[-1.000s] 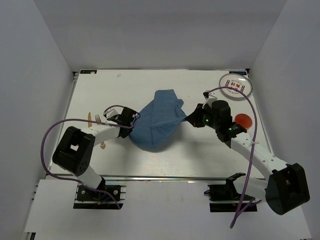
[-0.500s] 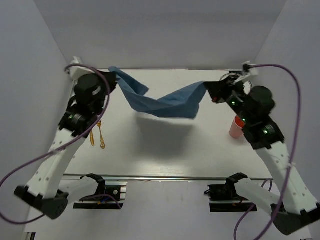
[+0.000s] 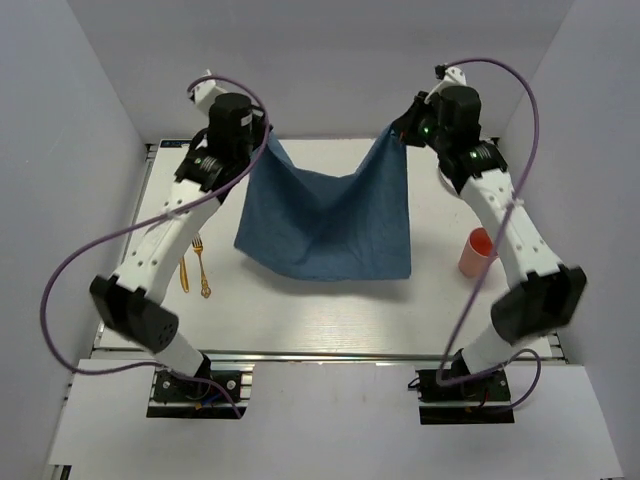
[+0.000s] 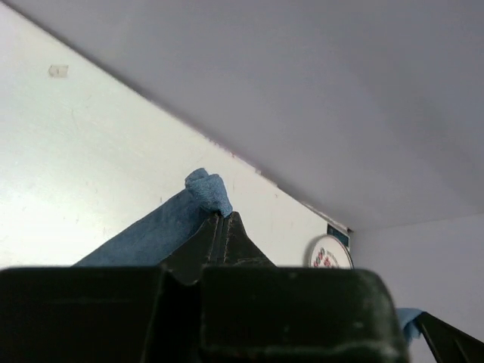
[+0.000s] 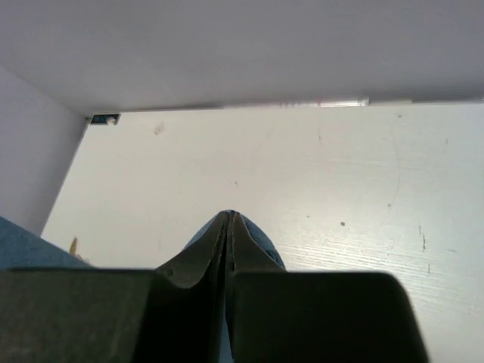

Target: Set the dinner table for one person

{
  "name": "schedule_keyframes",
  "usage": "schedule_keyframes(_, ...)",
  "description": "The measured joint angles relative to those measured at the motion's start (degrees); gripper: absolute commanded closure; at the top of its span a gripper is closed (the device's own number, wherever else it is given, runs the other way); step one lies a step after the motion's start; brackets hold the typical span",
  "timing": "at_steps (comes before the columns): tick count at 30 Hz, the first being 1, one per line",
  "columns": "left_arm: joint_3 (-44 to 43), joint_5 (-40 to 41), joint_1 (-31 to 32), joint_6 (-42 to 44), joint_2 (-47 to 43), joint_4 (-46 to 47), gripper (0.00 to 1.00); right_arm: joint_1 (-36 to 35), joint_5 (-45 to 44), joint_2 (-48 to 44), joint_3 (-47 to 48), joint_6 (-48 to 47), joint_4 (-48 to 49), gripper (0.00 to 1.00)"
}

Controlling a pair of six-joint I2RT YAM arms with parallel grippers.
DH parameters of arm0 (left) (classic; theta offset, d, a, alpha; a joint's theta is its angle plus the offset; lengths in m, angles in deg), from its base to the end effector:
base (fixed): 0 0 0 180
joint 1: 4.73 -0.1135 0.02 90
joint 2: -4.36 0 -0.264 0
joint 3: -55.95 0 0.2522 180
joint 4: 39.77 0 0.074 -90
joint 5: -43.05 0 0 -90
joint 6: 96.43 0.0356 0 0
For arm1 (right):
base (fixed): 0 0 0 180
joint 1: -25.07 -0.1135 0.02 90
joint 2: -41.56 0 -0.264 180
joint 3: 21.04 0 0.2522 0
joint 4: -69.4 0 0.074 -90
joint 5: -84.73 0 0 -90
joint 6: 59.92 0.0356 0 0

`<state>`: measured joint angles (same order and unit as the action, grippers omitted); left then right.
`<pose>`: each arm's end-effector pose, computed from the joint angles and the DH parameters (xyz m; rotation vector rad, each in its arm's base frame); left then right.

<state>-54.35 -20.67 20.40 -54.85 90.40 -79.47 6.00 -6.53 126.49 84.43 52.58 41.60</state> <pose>0.3089 -0.1275 0.4523 -0.6806 1.7084 -0.4866 0.3231 0.1109 0.4511 0.0683 1.7237 0.5213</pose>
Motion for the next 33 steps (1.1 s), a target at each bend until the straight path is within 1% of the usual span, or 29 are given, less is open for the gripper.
schedule_keyframes(2, -4.9, 0.1, -0.2, 1.4, 5.4, -1.0, 1.00, 1.9, 2.8, 8.0, 6.9, 0.2, -3.1, 1.00)
schedule_keyframes(4, -13.1, 0.2, -0.7, 3.6, 11.4, -1.1, 1.00, 3.9, 5.7, 14.7, 15.3, 0.2, -5.7, 1.00)
schedule_keyframes(6, -21.2, 0.3, -1.4, 6.3, 16.0, 0.0, 1.00, 5.8, 8.6, 20.8, 26.3, 0.0, -8.0, 1.00)
schedule_keyframes(8, -24.4, 0.3, -2.0, 9.0, 17.2, 2.7, 1.00, 7.9, 12.2, 24.3, 34.6, 0.0, -8.4, 1.00)
schedule_keyframes(10, -24.0, 0.3, -2.5, 11.6, 15.9, 6.1, 1.00, 9.7, 15.4, 24.0, 36.7, 0.0, -7.1, 1.00)
schedule_keyframes(11, -21.6, 0.3, -2.8, 12.6, 14.4, 9.2, 1.00, 10.6, 17.4, 23.1, 36.1, 0.0, -6.1, 1.00)
schedule_keyframes(13, -14.0, 0.3, -3.0, 13.7, 9.5, 13.8, 1.00, 12.2, 21.0, 20.4, 32.1, 0.2, -2.6, 1.00)
schedule_keyframes(15, -3.3, 0.5, -3.1, 14.0, 3.3, 18.6, 1.00, 13.2, 24.1, 17.4, 26.0, 0.5, -0.3, 1.00)
schedule_keyframes(19, 21.0, 0.4, -3.0, 11.9, -7.7, 28.7, 1.00, 13.4, 29.1, 11.1, 5.9, 1.4, 7.7, 1.00)
schedule_keyframes(22, 38.4, 0.3, -2.6, 7.9, -12.7, 33.6, 1.00, 13.1, 30.5, 5.8, -15.7, 3.0, 15.0, 1.00)
schedule_keyframes(23, 43.9, 0.2, -2.5, 6.3, -13.8, 34.1, 0.97, 13.0, 30.6, 4.6, -22.7, 3.7, 17.2, 0.66)
schedule_keyframes(24, 48.4, -0.2, -2.4, 4.9, -14.4, 34.1, 0.74, 13.0, 30.4, 3.4, -28.6, 4.5, 18.3, 0.47)
schedule_keyframes(25, 53.0, -0.6, -2.3, 3.8, -15.0, 33.8, 0.61, 13.0, 30.2, 2.1, -34.6, 5.2, 18.7, 0.34)
schedule_keyframes(26, 56.9, -1.0, -2.2, 2.3, -15.5, 32.7, 0.44, 13.0, 29.9, 0.9, -40.5, 5.6, 19.4, 0.11)
schedule_keyframes(27, 60.0, -1.4, -2.1, 0.7, -16.2, 31.0, 0.07, 13.0, 29.4, -0.4, -44.7, 6.1, 20.0, 0.11)
schedule_keyframes(28, 62.2, -1.6, -2.1, -0.4, -17.0, 28.6, 0.02, 13.0, 28.8, -2.1, -48.8, 6.0, 20.1, 0.11)
schedule_keyframes(30, 64.1, -1.6, -2.1, -2.7, -19.8, 23.7, 0.02, 13.0, 27.7, -6.1, -54.3, 6.0, 20.0, 0.11)
schedule_keyframes(31, 64.2, -1.4, -2.1, -3.5, -21.4, 20.5, 0.02, 12.9, 27.1, -8.1, -55.8, 5.9, 20.0, 0.11)
schedule_keyframes(33, 63.6, -0.5, -2.1, -4.2, -25.3, 17.1, 0.02, 12.7, 26.1, -11.9, -56.5, 5.8, 20.3, 0.11)
